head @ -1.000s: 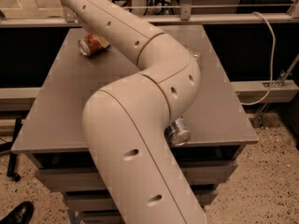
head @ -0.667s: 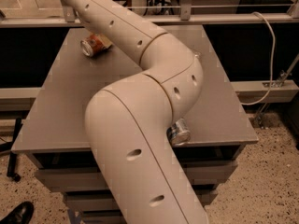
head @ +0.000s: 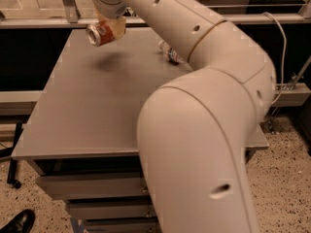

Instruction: Place coke can upright

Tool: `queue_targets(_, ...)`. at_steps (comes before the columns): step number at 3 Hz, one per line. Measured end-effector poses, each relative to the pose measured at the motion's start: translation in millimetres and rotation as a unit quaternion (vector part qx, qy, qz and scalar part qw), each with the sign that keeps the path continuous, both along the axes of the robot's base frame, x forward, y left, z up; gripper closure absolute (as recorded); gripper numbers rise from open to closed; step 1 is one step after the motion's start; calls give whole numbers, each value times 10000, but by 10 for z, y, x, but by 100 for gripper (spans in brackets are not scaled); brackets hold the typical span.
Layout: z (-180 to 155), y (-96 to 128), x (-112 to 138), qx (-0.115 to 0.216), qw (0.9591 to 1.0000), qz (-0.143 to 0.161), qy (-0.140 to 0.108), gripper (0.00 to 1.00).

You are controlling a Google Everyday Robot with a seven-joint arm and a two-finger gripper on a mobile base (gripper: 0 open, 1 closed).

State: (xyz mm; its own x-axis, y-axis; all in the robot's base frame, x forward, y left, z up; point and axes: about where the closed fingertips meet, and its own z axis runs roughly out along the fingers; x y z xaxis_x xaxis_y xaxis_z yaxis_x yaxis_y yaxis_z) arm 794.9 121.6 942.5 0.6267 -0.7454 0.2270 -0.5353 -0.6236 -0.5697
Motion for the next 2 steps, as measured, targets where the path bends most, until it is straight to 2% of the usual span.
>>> queue_targets(1,375,-218,-364,626,9980,-9,-128,100)
queue_targets(2,413,-286,-429,681,9976,-17,-152,100)
